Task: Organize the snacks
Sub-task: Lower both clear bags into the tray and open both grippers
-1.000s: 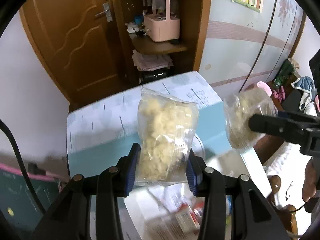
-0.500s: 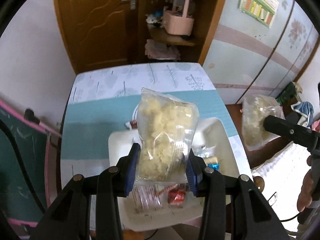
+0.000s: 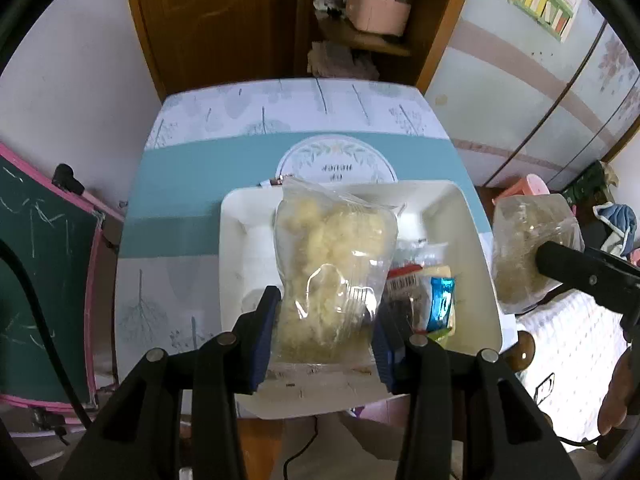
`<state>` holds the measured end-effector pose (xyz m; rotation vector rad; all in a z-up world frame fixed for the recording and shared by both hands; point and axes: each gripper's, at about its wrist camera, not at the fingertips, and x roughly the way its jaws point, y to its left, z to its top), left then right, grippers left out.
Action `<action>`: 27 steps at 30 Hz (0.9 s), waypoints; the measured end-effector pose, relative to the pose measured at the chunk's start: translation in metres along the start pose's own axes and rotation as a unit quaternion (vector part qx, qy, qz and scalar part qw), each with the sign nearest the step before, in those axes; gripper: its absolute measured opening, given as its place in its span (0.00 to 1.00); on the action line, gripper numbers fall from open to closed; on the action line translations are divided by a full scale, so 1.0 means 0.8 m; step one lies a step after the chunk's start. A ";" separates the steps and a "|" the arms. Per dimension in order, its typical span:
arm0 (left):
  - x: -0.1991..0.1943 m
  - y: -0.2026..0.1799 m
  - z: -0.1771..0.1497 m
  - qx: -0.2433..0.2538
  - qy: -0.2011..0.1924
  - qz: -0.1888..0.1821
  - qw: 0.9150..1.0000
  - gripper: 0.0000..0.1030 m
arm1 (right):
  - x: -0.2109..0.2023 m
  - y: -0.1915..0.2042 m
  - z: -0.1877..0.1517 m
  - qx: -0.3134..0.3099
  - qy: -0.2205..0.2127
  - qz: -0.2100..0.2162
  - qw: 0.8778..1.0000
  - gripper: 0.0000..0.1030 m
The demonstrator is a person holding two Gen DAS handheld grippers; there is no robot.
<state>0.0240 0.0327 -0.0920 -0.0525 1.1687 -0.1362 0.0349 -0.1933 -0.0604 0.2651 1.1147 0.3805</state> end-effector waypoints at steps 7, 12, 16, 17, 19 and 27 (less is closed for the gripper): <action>0.014 -0.003 -0.006 -0.002 0.023 0.001 1.000 0.41 | 0.021 0.009 -0.009 -0.021 0.034 -0.024 0.999 0.62; 0.019 -0.003 -0.008 -0.005 0.033 0.001 0.999 0.43 | 0.025 0.012 -0.009 -0.027 0.042 -0.032 0.998 0.63; 0.015 -0.007 -0.007 0.001 0.026 0.002 1.000 0.66 | 0.028 0.010 -0.008 -0.022 0.050 -0.039 0.998 0.63; 0.014 -0.008 -0.007 0.002 0.023 0.002 1.000 0.78 | 0.028 0.010 -0.008 -0.020 0.051 -0.039 0.998 0.63; 0.011 -0.010 -0.007 0.005 0.017 0.002 1.000 0.84 | 0.028 0.008 -0.008 -0.013 0.053 -0.035 0.998 0.64; 0.012 -0.015 -0.008 0.009 0.025 0.006 1.000 0.85 | 0.030 0.007 -0.010 -0.006 0.057 -0.035 0.998 0.71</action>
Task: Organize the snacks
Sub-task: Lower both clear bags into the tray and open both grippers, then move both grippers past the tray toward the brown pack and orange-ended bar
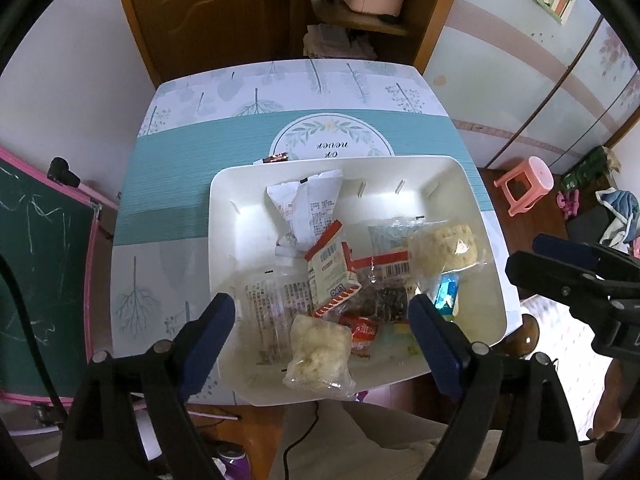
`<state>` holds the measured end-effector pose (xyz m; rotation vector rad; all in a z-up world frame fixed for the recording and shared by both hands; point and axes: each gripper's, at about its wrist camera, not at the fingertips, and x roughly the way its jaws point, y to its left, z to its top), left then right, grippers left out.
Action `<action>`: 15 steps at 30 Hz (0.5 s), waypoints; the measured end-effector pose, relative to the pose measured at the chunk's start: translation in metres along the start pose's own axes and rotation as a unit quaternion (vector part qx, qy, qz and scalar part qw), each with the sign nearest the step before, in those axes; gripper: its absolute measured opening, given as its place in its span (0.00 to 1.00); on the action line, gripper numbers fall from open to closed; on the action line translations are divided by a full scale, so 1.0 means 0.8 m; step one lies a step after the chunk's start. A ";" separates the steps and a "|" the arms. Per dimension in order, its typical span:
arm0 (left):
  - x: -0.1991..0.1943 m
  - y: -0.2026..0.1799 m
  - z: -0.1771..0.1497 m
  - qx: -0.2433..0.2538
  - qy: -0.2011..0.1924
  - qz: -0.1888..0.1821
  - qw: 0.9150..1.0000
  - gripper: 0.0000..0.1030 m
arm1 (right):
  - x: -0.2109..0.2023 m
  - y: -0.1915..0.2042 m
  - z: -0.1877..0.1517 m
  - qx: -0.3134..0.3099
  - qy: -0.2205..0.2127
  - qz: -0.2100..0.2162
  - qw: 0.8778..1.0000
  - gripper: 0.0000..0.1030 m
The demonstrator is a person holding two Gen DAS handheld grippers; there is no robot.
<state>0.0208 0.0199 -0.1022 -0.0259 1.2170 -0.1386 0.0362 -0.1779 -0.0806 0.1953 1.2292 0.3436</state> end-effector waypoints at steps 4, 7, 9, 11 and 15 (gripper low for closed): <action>-0.002 0.000 0.000 0.001 -0.001 0.002 1.000 0.85 | 0.000 0.003 -0.002 -0.004 0.000 0.001 1.000 0.70; -0.002 -0.001 0.000 0.001 -0.001 0.002 1.000 0.85 | 0.000 0.006 -0.003 -0.008 0.001 0.002 1.000 0.70; -0.002 -0.002 -0.001 0.001 -0.001 0.002 1.000 0.85 | 0.001 0.007 -0.003 -0.010 0.003 0.002 1.000 0.71; -0.003 -0.002 -0.001 0.004 -0.001 0.001 1.000 0.85 | 0.002 0.008 -0.003 -0.011 0.005 0.002 1.000 0.71; -0.002 -0.002 -0.001 0.005 0.002 0.003 1.000 0.85 | 0.006 0.010 -0.002 -0.011 0.011 0.002 1.000 0.70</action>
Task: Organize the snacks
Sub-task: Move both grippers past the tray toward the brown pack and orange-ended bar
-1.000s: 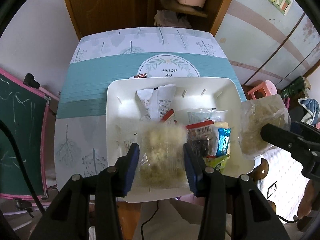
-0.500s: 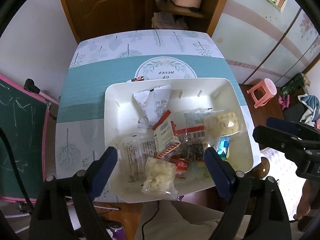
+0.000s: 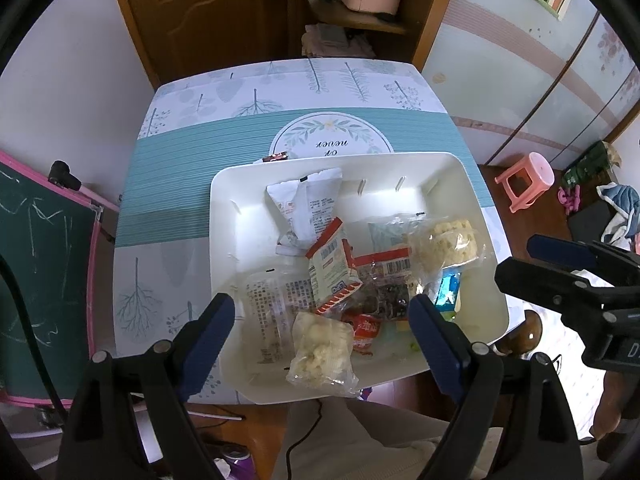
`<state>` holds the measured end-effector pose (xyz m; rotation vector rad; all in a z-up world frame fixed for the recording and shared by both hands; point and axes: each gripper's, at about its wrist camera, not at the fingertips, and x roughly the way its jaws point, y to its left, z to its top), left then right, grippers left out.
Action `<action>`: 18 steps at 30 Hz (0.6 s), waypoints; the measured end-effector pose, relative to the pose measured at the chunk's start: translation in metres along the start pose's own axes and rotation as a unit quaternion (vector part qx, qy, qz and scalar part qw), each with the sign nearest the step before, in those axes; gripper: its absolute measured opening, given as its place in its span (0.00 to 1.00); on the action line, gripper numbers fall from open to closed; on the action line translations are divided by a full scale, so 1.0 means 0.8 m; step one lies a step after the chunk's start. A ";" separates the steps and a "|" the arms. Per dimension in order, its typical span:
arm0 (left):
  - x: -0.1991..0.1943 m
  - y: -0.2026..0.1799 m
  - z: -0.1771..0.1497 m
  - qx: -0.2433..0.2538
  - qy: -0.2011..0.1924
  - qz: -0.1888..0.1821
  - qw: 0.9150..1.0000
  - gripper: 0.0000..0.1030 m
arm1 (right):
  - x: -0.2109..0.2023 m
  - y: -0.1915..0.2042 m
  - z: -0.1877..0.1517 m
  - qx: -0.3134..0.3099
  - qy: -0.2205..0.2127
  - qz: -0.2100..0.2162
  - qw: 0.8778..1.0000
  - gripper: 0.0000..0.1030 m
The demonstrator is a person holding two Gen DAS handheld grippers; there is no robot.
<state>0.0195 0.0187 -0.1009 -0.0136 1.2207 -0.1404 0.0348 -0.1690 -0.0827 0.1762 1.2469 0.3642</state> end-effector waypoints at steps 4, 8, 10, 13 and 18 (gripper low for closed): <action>0.004 0.004 0.002 0.000 0.008 -0.002 1.000 0.85 | 0.005 0.001 0.001 0.000 0.004 0.000 1.000 0.70; 0.009 0.009 0.006 0.003 0.012 -0.002 1.000 0.85 | 0.010 0.003 0.005 0.000 0.008 -0.001 1.000 0.70; 0.011 0.012 0.010 0.008 0.010 0.000 1.000 0.85 | 0.013 0.004 0.006 0.001 0.010 -0.002 1.000 0.70; 0.011 0.019 0.024 0.011 0.003 0.001 1.000 0.85 | 0.017 0.004 0.012 0.000 0.012 -0.004 1.000 0.70; 0.011 0.037 0.064 0.012 -0.010 -0.002 1.000 0.85 | 0.020 0.001 0.034 0.003 0.011 -0.010 1.000 0.70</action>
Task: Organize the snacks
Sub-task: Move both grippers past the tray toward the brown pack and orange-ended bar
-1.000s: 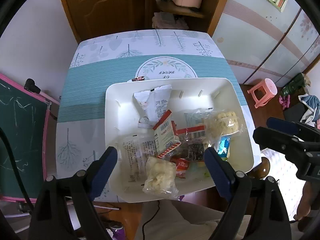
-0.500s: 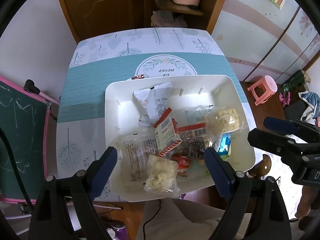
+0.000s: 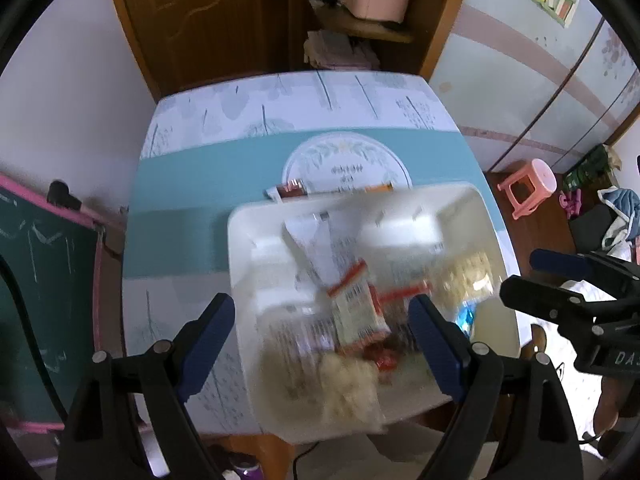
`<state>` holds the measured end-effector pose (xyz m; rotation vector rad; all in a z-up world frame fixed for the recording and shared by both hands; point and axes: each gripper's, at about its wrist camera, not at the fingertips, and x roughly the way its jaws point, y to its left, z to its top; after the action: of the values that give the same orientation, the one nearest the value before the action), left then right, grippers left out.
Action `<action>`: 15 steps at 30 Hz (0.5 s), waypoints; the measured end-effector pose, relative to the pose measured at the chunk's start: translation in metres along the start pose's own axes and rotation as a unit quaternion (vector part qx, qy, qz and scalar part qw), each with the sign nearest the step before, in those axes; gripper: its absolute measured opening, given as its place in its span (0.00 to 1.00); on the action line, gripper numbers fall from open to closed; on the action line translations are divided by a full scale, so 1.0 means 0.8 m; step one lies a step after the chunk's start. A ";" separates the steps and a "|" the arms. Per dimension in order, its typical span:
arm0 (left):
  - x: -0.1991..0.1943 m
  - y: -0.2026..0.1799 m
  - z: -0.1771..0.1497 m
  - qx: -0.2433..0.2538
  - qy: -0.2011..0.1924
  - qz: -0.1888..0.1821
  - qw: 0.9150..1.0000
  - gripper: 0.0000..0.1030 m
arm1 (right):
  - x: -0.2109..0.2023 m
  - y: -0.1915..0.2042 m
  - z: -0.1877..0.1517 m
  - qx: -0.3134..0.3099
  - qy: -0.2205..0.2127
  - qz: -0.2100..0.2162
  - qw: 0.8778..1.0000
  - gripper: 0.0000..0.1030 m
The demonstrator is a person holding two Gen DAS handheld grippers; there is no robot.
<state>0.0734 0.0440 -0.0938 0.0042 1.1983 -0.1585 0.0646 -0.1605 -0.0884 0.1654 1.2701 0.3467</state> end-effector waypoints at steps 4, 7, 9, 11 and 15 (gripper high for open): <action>0.011 0.014 0.035 0.014 -0.003 0.008 1.000 0.85 | 0.003 -0.006 0.037 0.006 -0.006 -0.008 1.000 0.70; 0.033 0.026 0.067 0.037 -0.001 0.027 0.999 0.85 | 0.011 -0.012 0.070 0.014 -0.009 -0.017 1.000 0.70; 0.049 0.033 0.083 0.042 0.006 0.029 0.999 0.85 | 0.021 -0.017 0.091 0.019 -0.007 -0.024 0.999 0.70; 0.077 0.044 0.103 0.040 0.026 0.021 0.999 0.85 | 0.039 -0.023 0.115 0.027 0.003 -0.032 0.999 0.70; 0.140 0.064 0.134 0.021 0.072 0.000 0.997 0.85 | 0.085 -0.035 0.150 0.043 0.035 -0.036 0.998 0.70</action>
<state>0.2187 0.0717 -0.1627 0.0532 1.3383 -0.1854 0.2013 -0.1553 -0.1235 0.1806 1.3580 0.2377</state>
